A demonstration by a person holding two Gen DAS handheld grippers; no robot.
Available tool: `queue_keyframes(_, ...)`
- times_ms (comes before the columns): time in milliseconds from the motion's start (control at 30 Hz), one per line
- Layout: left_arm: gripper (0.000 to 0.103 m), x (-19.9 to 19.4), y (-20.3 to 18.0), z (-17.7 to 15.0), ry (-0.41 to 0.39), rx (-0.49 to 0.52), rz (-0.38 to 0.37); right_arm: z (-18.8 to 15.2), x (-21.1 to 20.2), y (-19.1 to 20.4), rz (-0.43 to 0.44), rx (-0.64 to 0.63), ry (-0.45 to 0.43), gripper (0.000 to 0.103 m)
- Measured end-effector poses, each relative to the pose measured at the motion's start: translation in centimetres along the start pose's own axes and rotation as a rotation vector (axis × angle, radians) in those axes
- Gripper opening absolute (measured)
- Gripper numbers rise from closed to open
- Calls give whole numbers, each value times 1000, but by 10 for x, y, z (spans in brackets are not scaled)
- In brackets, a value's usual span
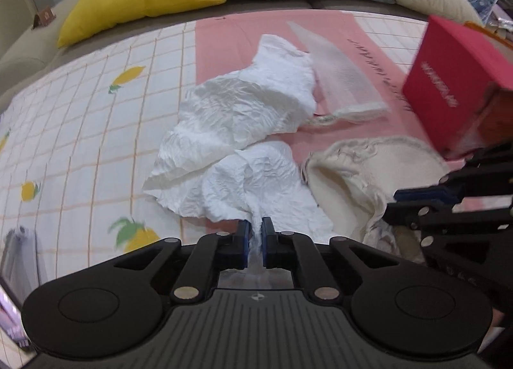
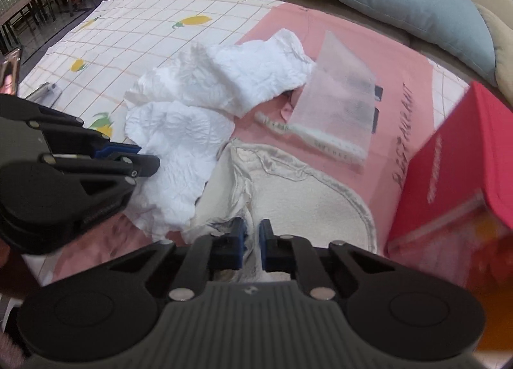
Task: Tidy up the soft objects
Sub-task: 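Grasp the cream cloth bag with the right tool while the left grasps the white tissue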
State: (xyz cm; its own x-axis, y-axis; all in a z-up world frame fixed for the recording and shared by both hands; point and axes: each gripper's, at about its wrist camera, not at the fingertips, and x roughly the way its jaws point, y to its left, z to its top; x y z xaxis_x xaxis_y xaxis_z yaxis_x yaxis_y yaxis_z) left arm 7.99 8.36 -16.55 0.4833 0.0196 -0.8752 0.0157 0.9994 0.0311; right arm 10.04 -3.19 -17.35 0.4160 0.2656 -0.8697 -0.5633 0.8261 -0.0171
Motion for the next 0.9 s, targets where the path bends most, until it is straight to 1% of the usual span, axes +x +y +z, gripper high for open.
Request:
queue_keyframes(33,8,-6,-1,-2,12,-11,-11,-6,-4,-2,2,9,6,7)
queue_keyframes(100,7,-20,-4,-4,11,-35,-48,-20,-13,-8,8,39,20,7)
queue_keyframes(167,7,-36,-7,-7,1,-50,-91,-34,-22,-17,11,71,29,7)
queue_keyframes(267,7,-63,-17,-13,-34,-33,-126,-49,-37,-29,-2,104,31,7)
queue_keyframes(400,7,-98,-28,-23,-78,-9,-166,-61,-54,-44,-31,163,11,6)
queue_keyframes(467,7,-114,-30,-27,-98,-17,-191,-65,-60,-54,-48,205,1,6)
queue_keyframes(500,7,-122,-30,-29,-109,-27,-207,-65,-63,-59,-56,225,-5,0)
queue_keyframes(567,7,-137,-30,-31,-132,-45,-230,-66,-68,-65,-67,253,-23,0)
queue_keyframes(667,6,-156,-29,-30,-167,-66,-250,-66,-79,-66,-74,254,-54,0)
queue_keyframes(767,6,-172,-28,-25,-221,-74,-277,-68,-86,-64,-69,235,-67,0)
queue_keyframes(833,6,-176,-30,-19,-247,-74,-281,-71,-85,-64,-74,237,-59,0)
queue_keyframes(900,6,-173,-31,-12,-265,-55,-262,-74,-80,-67,-82,257,-34,0)
